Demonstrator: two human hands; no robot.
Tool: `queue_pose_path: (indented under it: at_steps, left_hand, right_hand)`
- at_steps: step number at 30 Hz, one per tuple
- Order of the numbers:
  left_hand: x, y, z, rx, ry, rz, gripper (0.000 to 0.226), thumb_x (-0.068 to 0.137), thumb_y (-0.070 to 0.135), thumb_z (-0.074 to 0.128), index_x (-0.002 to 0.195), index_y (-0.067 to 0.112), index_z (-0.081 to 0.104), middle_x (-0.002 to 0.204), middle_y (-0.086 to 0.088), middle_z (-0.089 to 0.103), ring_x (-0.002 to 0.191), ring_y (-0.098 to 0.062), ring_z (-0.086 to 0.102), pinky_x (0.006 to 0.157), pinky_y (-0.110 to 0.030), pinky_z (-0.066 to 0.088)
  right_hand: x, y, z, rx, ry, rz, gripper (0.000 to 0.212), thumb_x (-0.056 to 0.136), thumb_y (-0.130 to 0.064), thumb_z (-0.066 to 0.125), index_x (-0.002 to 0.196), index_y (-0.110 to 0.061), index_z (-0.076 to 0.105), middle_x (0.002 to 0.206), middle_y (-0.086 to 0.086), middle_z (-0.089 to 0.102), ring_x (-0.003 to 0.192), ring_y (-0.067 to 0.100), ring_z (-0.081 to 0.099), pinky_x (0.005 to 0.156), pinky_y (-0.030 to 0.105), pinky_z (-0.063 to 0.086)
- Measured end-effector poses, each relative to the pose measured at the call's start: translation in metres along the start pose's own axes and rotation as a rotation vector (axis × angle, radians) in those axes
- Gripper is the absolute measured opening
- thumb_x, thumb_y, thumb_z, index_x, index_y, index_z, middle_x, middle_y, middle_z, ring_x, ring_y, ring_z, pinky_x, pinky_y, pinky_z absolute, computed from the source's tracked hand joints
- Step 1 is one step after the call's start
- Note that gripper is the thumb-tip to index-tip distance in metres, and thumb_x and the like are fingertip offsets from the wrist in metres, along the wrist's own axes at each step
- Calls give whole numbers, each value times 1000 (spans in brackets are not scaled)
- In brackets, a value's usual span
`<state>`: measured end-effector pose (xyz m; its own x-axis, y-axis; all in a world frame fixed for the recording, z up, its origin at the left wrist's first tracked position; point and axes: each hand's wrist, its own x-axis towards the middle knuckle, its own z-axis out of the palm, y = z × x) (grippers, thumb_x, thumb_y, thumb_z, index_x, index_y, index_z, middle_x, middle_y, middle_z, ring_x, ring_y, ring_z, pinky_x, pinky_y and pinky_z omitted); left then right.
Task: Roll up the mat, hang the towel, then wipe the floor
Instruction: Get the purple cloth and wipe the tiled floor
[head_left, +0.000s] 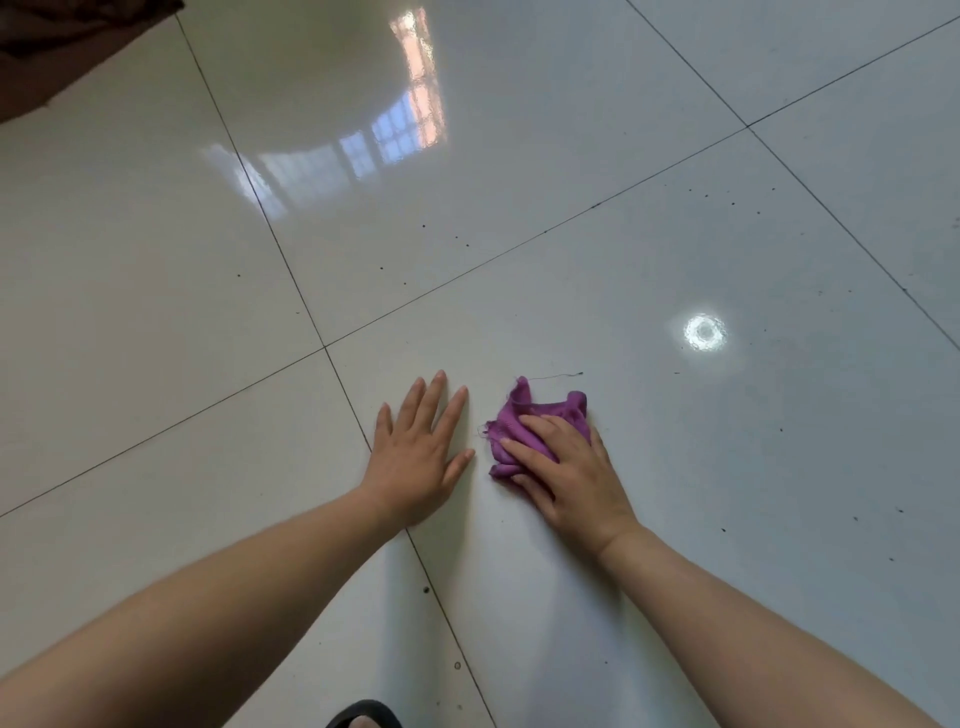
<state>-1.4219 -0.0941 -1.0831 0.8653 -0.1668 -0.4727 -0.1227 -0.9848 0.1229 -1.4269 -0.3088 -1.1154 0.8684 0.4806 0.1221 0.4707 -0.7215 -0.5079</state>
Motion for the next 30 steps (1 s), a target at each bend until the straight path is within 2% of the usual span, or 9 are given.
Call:
queue_pose_path:
  at_steps: [2, 4, 8, 10, 14, 17, 20, 25, 30]
  left_hand:
    - [-1, 2, 0, -5, 6, -9, 72, 84, 62, 0, 145, 29, -19, 147, 5, -34, 142, -20, -22, 114, -50, -3]
    - [-2, 7, -3, -11, -24, -38, 67, 93, 57, 11, 146, 28, -18, 152, 2, -31, 142, -21, -23, 115, -51, -3]
    - [4, 13, -19, 15, -88, -46, 67, 97, 50, 23, 148, 24, -14, 156, -3, -22, 144, -25, -17, 115, -54, 2]
    - [11, 10, -36, 69, -94, -4, 67, 97, 51, 23, 148, 26, -11, 157, -2, -16, 145, -24, -11, 114, -56, 6]
    - [19, 9, -97, 84, -36, -2, 64, 97, 51, 22, 149, 28, -6, 158, 0, -8, 145, -24, -6, 114, -55, 9]
    - [-6, 26, -147, -135, 18, -144, 62, 98, 48, 26, 149, 25, 0, 159, -1, -2, 145, -24, -2, 115, -54, 11]
    - [-49, 48, -195, -302, -8, -236, 62, 98, 47, 27, 149, 25, 2, 158, -1, -1, 145, -23, -2, 114, -54, 12]
    - [-129, 66, -295, -296, -9, -205, 59, 98, 48, 26, 149, 27, 6, 158, 0, 2, 145, -22, 1, 115, -53, 13]
    - [-220, 90, -431, -306, 23, -185, 58, 98, 49, 25, 149, 29, 6, 157, 1, 13, 144, -21, 12, 112, -55, 18]
  right_hand:
    - [0, -2, -1, -1, 22, -2, 32, 90, -38, 51, 116, -23, 61, 122, 7, 58, 110, 29, 55, 99, 56, 37]
    - [3, -3, -3, -36, 47, 23, 32, 88, -37, 51, 115, -23, 59, 120, 8, 58, 107, 27, 53, 95, 55, 41]
    - [30, 2, -27, -149, 48, 396, 37, 84, -37, 44, 114, -22, 61, 120, 12, 59, 108, 31, 52, 86, 52, 44]
    - [45, 7, -45, -103, -16, 521, 36, 91, -34, 47, 122, -20, 59, 133, 12, 49, 118, 35, 46, 93, 50, 39]
    - [61, -6, -88, 15, -62, 532, 34, 95, -32, 45, 128, -24, 52, 140, 5, 39, 121, 29, 37, 94, 43, 39]
    - [65, -41, -134, 110, -66, 606, 33, 96, -34, 41, 127, -26, 52, 139, 3, 38, 123, 28, 36, 96, 40, 38]
    - [64, -84, -194, 204, -47, 624, 34, 97, -34, 41, 128, -26, 52, 138, 3, 39, 124, 25, 38, 97, 32, 35]
    - [72, -157, -304, 264, -55, 635, 33, 98, -33, 41, 128, -26, 52, 136, 1, 39, 123, 21, 39, 98, 27, 34]
    - [82, -250, -436, 303, -75, 625, 34, 97, -34, 43, 129, -26, 52, 135, -1, 40, 122, 16, 41, 97, 22, 34]
